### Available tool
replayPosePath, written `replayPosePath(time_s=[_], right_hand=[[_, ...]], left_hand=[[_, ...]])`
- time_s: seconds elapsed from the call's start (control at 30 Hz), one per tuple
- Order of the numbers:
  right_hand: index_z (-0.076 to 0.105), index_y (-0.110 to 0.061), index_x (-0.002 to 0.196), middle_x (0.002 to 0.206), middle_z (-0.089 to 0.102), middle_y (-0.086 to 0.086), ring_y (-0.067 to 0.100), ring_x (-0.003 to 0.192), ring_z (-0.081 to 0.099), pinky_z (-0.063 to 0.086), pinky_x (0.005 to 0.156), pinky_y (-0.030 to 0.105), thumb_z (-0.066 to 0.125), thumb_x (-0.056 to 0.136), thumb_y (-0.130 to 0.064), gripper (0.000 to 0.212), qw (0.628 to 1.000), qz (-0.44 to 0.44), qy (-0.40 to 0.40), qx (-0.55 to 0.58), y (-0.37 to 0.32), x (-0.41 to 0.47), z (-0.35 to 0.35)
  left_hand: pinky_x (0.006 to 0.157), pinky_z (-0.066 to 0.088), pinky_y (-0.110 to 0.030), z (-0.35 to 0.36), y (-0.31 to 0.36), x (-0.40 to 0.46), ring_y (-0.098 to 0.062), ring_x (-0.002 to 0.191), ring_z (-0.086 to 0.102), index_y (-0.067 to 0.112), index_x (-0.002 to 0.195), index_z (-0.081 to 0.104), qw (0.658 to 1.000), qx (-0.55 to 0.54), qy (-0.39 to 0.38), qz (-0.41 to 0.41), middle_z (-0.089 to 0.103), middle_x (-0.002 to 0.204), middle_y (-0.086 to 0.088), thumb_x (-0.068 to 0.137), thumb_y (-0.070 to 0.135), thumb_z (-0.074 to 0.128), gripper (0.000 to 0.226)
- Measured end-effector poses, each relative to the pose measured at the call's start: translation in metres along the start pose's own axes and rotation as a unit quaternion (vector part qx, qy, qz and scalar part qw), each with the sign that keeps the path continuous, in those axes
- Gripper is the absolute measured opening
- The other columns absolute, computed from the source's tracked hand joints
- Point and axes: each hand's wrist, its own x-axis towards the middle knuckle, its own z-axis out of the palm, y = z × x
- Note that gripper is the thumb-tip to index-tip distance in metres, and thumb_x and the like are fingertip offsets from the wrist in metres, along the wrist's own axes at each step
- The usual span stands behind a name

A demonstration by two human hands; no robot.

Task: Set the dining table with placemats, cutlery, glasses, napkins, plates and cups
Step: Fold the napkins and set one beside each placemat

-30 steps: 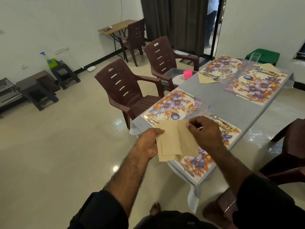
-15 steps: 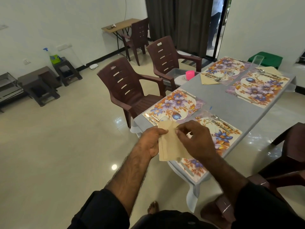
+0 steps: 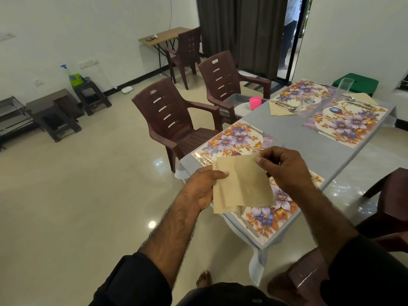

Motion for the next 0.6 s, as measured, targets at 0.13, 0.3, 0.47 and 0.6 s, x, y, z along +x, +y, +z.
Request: replayPosePath(time_s=[0.13, 0.3, 0.47, 0.6], right_hand=[[0.075, -0.023, 0.101, 0.096, 0.076, -0.004, 0.022, 0.090, 0.073, 0.064, 0.075, 0.035, 0.076, 0.096, -0.031, 0.010, 0.997, 0.036, 0.052, 0.033, 0.003, 0.002, 0.001], [0.076, -0.028, 0.100, 0.100, 0.074, -0.015, 0.008, 0.096, 0.069, 0.058, 0.080, 0.027, 0.078, 0.092, -0.033, 0.010, 0.986, -0.130, -0.074, -0.078, -0.002, -0.012, -0.004], [0.078, -0.028, 0.099, 0.105, 0.072, -0.017, 0.010, 0.104, 0.068, 0.058, 0.085, 0.030, 0.079, 0.089, -0.034, 0.011, 0.965, -0.184, -0.157, -0.103, 0.001, -0.019, 0.003], [0.077, -0.032, 0.101, 0.105, 0.067, -0.022, 0.002, 0.102, 0.063, 0.054, 0.083, 0.025, 0.072, 0.090, -0.046, 0.018, 0.952, -0.214, -0.147, -0.161, 0.012, -0.020, 0.013]], left_hand=[[0.087, 0.064, -0.048, 0.003, -0.006, 0.003, -0.037, 0.102, 0.074, -0.003, 0.120, 0.073, 1.000, 0.026, -0.005, -0.006, 0.078, 0.114, -0.020, 0.087, -0.016, 0.069, 0.036], [0.091, 0.062, -0.053, 0.004, -0.002, 0.008, -0.039, 0.107, 0.071, 0.004, 0.111, 0.077, 0.998, 0.052, 0.027, -0.005, 0.077, 0.113, -0.017, 0.084, -0.014, 0.075, 0.032], [0.105, 0.055, -0.064, 0.007, 0.001, 0.015, -0.043, 0.117, 0.067, 0.006, 0.113, 0.078, 0.996, 0.069, 0.056, 0.006, 0.075, 0.121, -0.018, 0.084, -0.009, 0.078, 0.033], [0.105, 0.055, -0.064, 0.011, 0.002, 0.017, -0.045, 0.116, 0.070, 0.005, 0.122, 0.076, 0.996, 0.061, 0.061, 0.007, 0.076, 0.121, -0.020, 0.078, -0.002, 0.081, 0.044]])
